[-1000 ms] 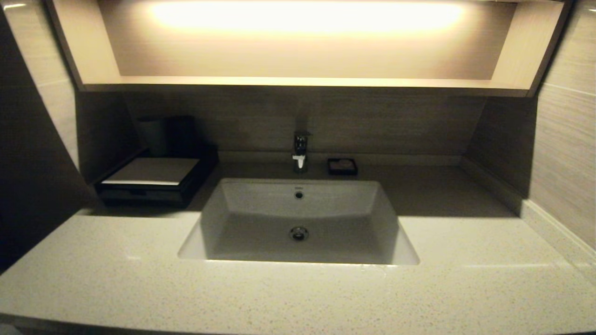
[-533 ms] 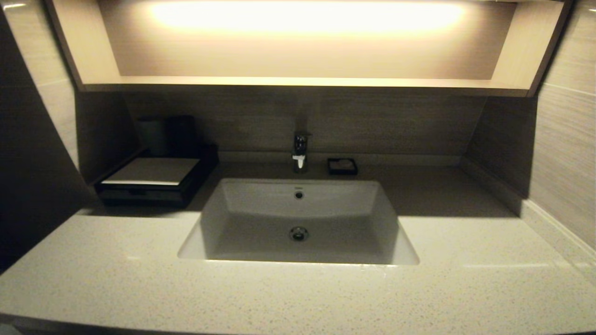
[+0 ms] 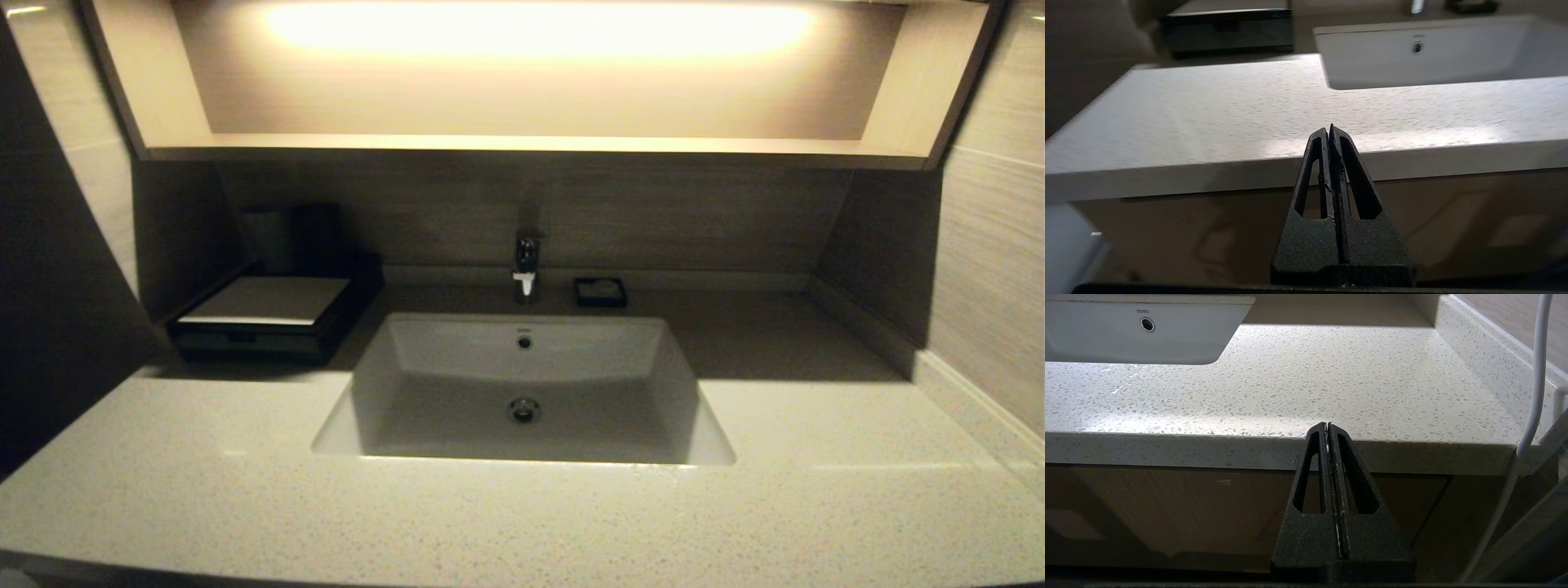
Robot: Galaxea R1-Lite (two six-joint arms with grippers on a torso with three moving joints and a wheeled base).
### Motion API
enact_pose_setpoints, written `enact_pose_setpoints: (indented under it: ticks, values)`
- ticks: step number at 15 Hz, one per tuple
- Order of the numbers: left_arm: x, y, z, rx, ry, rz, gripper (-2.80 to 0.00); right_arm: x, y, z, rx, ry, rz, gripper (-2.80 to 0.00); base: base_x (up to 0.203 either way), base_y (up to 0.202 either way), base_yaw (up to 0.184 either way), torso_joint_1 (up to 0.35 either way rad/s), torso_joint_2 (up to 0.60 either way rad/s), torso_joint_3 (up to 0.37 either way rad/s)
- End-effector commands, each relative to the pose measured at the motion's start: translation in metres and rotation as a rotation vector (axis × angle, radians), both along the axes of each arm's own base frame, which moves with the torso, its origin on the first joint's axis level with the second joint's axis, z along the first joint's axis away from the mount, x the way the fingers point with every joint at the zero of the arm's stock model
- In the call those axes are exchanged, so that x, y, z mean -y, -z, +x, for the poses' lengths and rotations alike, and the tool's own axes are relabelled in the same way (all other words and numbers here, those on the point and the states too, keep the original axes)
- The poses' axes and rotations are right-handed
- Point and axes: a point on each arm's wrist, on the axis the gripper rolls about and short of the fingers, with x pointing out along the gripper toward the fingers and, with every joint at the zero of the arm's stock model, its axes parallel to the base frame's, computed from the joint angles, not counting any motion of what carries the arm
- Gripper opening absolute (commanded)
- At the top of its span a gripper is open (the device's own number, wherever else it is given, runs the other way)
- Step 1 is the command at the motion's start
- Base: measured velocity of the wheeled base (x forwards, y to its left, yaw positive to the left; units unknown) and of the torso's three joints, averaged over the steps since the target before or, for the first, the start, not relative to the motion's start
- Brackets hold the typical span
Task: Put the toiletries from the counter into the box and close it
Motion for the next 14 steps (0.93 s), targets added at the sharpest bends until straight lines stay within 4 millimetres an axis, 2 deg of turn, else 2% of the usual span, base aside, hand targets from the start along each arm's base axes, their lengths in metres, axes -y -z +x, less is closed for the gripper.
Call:
enact_pose_setpoints:
  ticks: [1, 4, 14]
  values:
    - [-0.001, 0.001, 0.000, 0.001, -0.029, 0.029, -2.80, 0.000, 0.000, 0.000, -0.002, 0.000, -0.001, -2.80, 0.000, 0.000, 0.000, 0.000, 0.00, 0.000]
    - [-0.002, 0.011, 0.004, -0.032, -0.080, 0.047, -2.80, 0.000, 0.000, 0.000, -0.002, 0.000, -0.001, -2.80, 0.000, 0.000, 0.000, 0.000, 0.00, 0.000]
    - [-0.002, 0.011, 0.004, -0.028, -0.087, -0.016, -2.80, 0.000, 0.000, 0.000, -0.002, 0.000, -0.001, -2.80, 0.000, 0.000, 0.000, 0.000, 0.00, 0.000]
